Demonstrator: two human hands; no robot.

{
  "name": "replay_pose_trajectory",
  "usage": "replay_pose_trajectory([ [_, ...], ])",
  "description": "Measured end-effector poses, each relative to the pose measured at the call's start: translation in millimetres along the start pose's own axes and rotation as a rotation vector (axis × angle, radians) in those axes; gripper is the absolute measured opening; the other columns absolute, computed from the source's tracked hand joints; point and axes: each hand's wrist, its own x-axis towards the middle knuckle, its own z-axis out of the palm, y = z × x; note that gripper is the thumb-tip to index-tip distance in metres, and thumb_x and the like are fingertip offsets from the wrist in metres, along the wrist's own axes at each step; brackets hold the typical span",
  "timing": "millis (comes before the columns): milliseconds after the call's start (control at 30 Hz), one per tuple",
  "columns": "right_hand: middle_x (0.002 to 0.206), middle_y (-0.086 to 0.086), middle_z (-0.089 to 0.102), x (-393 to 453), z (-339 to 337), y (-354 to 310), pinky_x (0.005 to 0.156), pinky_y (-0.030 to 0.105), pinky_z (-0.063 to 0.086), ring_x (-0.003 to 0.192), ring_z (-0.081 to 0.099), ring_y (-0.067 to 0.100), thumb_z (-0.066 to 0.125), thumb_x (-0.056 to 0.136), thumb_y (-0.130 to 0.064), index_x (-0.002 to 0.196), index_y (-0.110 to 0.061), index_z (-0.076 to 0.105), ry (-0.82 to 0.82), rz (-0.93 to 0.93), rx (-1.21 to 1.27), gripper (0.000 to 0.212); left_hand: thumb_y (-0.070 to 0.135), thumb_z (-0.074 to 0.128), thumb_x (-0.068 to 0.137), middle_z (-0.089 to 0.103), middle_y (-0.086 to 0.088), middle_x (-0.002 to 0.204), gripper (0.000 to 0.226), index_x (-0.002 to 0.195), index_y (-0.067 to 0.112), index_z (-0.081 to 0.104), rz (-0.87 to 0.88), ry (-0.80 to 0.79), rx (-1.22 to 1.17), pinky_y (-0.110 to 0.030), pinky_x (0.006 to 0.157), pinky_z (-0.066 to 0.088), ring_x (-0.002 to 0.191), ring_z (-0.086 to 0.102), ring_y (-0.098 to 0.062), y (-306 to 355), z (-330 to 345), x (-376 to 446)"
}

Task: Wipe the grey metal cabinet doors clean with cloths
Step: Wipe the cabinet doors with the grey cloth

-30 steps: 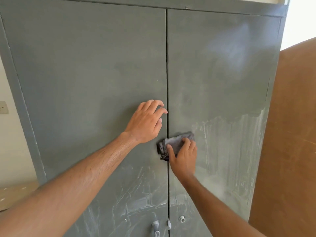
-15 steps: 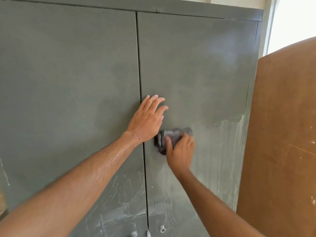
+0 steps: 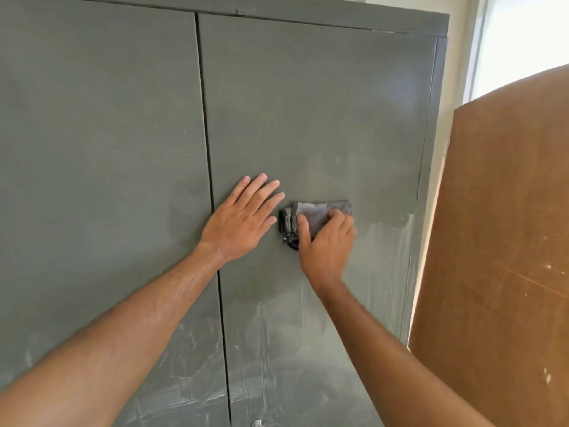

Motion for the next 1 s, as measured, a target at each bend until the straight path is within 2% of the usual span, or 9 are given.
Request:
replay_pose_trajectory([
  [133, 0.115, 0.012, 0.054, -63.9, -20.3, 55.2, 0.09, 0.045, 0.048, 0.101, 0.051, 0.032, 0.053, 0.094, -0.066, 0.122, -0.006, 0.054, -0.208, -0.14, -0.1, 0.066, 0.039, 0.036, 0.112, 0.033, -0.01, 0.167, 0.054, 0.159, 0.012, 0.037, 0.008, 0.014, 0.018, -0.052, 0.128, 0.021, 0.156, 0.027, -0.033, -0.4, 1.1, -0.7],
  [200, 0.113, 0.013, 0.054, -47.2, -27.3, 78.4, 0.089, 0.046, 0.049, 0.101, 0.052, 0.033, 0.053, 0.093, -0.066, 0.119, -0.004, 0.054, -0.17, -0.088, -0.086, 0.067, 0.039, 0.036, 0.112, 0.033, -0.01, 0.167, 0.054, 0.159, 0.012, 0.036, 0.012, 0.012, 0.025, -0.052, 0.128, 0.02, 0.156, 0.027, -0.034, 0.1, 1.3, -0.3],
  [333, 0.119, 0.016, 0.053, 35.1, -29.9, 52.7, 0.096, 0.047, 0.044, 0.108, 0.049, 0.035, 0.062, 0.095, -0.058, 0.123, -0.001, 0.053, -0.029, 0.106, 0.034, 0.064, 0.039, 0.037, 0.112, 0.034, -0.01, 0.166, 0.055, 0.159, 0.013, 0.036, 0.002, 0.012, 0.027, -0.053, 0.128, 0.021, 0.156, 0.027, -0.034, -0.3, 2.5, -0.9],
  [433, 0.119, 0.013, 0.051, 10.4, -29.8, 56.5, 0.093, 0.043, 0.042, 0.104, 0.046, 0.031, 0.062, 0.094, -0.058, 0.126, -0.004, 0.052, -0.137, -0.094, -0.017, 0.064, 0.04, 0.037, 0.111, 0.034, -0.01, 0.166, 0.055, 0.159, 0.013, 0.037, 0.011, 0.021, 0.029, -0.053, 0.128, 0.021, 0.156, 0.028, -0.034, 0.0, 3.8, -1.2],
  [533, 0.116, 0.005, 0.05, -24.6, -44.2, 110.3, 0.092, 0.04, 0.045, 0.103, 0.045, 0.023, 0.064, 0.092, -0.062, 0.125, -0.011, 0.051, -0.278, -0.219, -0.082, 0.062, 0.041, 0.036, 0.111, 0.035, -0.011, 0.166, 0.056, 0.159, 0.012, 0.038, 0.017, 0.031, 0.039, -0.053, 0.128, 0.021, 0.156, 0.028, -0.034, -1.9, 5.6, -1.1],
  [700, 0.115, 0.013, 0.053, 58.7, -48.6, 97.7, 0.098, 0.048, 0.047, 0.109, 0.049, 0.031, 0.055, 0.092, -0.064, 0.121, -0.003, 0.053, -0.028, 0.115, 0.047, 0.068, 0.042, 0.036, 0.112, 0.036, -0.011, 0.165, 0.055, 0.158, 0.012, 0.039, 0.014, 0.045, 0.043, -0.053, 0.127, 0.023, 0.155, 0.03, -0.034, -1.3, 7.4, -0.8],
  [867, 0.114, 0.006, 0.05, 4.2, -62.0, 137.4, 0.093, 0.037, 0.046, 0.103, 0.047, 0.024, 0.066, 0.092, -0.059, 0.124, -0.006, 0.051, -0.221, -0.117, -0.039, 0.063, 0.041, 0.039, 0.111, 0.038, -0.012, 0.164, 0.055, 0.157, 0.011, 0.042, 0.017, 0.06, 0.047, -0.054, 0.126, 0.026, 0.154, 0.032, -0.035, -1.9, 6.9, -1.3],
  [933, 0.109, 0.007, 0.052, 20.6, -69.5, 154.7, 0.091, 0.04, 0.048, 0.101, 0.05, 0.025, 0.07, 0.09, -0.056, 0.116, -0.006, 0.053, -0.188, -0.054, -0.012, 0.059, 0.041, 0.04, 0.111, 0.038, -0.012, 0.164, 0.055, 0.157, 0.011, 0.042, 0.015, 0.062, 0.054, -0.054, 0.126, 0.026, 0.154, 0.032, -0.035, -0.9, 6.5, -0.9],
  [1000, 0.107, 0.01, 0.053, 61.0, -72.2, 143.8, 0.086, 0.038, 0.045, 0.101, 0.051, 0.027, 0.068, 0.091, -0.058, 0.11, -0.005, 0.054, -0.06, 0.117, 0.056, 0.058, 0.041, 0.041, 0.11, 0.038, -0.012, 0.164, 0.056, 0.157, 0.011, 0.041, 0.009, 0.056, 0.055, -0.055, 0.126, 0.026, 0.154, 0.032, -0.035, -0.1, 6.5, -1.5],
])
